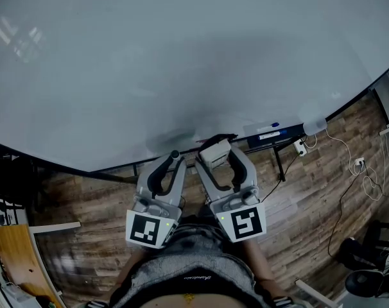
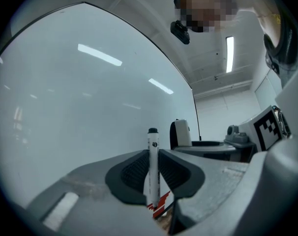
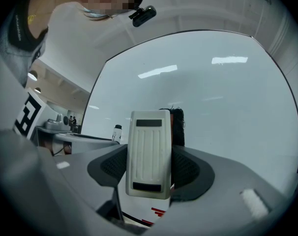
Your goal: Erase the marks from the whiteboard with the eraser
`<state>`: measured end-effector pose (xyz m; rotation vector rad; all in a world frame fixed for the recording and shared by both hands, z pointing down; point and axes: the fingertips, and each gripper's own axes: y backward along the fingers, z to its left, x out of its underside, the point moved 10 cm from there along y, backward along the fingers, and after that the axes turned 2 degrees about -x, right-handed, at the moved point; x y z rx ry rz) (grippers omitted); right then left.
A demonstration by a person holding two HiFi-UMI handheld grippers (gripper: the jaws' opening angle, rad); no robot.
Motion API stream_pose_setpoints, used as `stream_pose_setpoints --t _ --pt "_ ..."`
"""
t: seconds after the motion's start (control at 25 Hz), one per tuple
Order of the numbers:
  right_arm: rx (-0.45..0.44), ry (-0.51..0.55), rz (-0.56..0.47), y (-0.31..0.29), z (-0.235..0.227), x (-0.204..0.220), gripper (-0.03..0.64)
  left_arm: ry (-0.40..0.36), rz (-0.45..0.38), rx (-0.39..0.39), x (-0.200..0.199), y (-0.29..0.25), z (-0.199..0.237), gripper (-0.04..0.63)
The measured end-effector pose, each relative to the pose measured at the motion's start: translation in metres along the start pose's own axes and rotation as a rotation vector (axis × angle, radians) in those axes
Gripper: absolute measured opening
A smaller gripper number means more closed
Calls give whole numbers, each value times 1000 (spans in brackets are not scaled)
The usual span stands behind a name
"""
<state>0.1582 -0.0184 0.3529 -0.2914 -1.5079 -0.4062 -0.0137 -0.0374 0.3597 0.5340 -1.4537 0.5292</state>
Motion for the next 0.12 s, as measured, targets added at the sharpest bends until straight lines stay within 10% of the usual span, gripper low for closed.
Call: stream_pose_setpoints --t 0.12 --pt "1 1 -8 2 1 -2 264 -18 -21 6 0 1 0 75"
